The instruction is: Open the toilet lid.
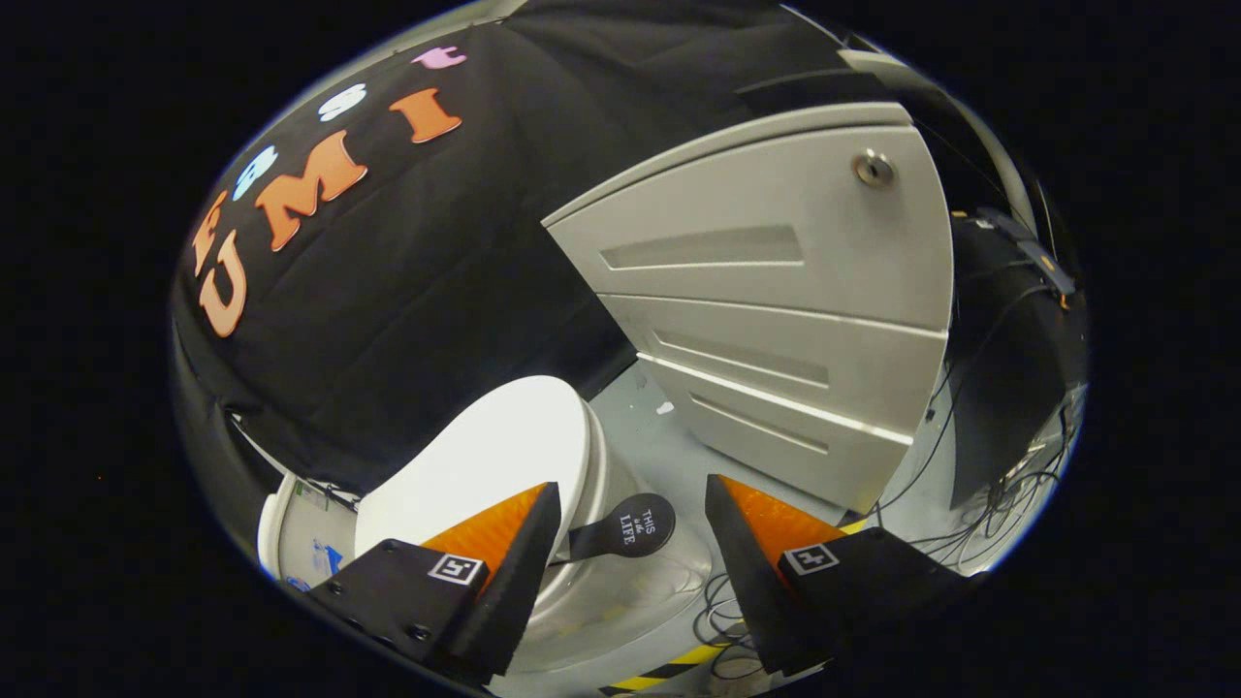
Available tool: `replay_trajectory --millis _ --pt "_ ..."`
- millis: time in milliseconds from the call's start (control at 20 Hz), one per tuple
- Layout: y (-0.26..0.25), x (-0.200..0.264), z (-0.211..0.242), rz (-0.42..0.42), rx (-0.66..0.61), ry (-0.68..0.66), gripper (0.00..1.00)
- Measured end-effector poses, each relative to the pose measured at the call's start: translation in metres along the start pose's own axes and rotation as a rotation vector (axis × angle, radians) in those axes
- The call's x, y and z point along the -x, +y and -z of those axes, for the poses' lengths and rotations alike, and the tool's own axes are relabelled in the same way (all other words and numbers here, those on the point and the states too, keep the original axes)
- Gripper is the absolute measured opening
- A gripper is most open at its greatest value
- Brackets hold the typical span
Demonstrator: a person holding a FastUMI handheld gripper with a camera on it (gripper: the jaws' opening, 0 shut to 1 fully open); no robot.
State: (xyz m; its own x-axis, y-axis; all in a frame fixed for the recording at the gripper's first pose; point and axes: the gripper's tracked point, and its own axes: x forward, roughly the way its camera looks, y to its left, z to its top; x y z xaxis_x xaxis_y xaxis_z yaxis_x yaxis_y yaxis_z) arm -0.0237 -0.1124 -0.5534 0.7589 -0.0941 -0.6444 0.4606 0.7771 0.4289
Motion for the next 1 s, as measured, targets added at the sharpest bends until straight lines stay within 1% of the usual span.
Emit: replay_trajectory --millis 100,150,250,350,400,450,500,550,600,700,800,850,900,950,1000 --pt "-0.008 0.000 0.009 0.009 -0.074 0.040 0.84" --pt "-0.009 0.004 0.016 0.000 -0.118 0.069 0.80" --pt "-0.004 0.004 0.021 -0.038 -0.211 0.123 0.77" --pt "-0.001 0.004 0.027 -0.063 -0.266 0.162 0.73" --pt "0.001 0.006 0.029 -0.075 -0.282 0.193 0.69" --pt "0.005 0.007 0.033 -0.088 -0.298 0.216 0.69" --pt "0.009 0.007 0.037 -0.098 -0.307 0.236 0.63" --pt "0.004 0.005 0.036 -0.079 -0.301 0.229 0.58" --pt "0.009 0.005 0.040 -0.092 -0.301 0.244 0.53" --pt "0.009 -0.002 0.040 -0.078 -0.284 0.235 0.45" --pt "0.010 0.007 0.041 -0.086 -0.317 0.260 0.36" --pt "0.013 0.008 0.043 -0.083 -0.353 0.262 0.32" --pt "0.015 0.009 0.040 -0.092 -0.375 0.261 0.31" --pt "0.016 0.011 0.039 -0.091 -0.372 0.258 0.22" --pt "0.017 0.010 0.036 -0.085 -0.364 0.237 0.22"
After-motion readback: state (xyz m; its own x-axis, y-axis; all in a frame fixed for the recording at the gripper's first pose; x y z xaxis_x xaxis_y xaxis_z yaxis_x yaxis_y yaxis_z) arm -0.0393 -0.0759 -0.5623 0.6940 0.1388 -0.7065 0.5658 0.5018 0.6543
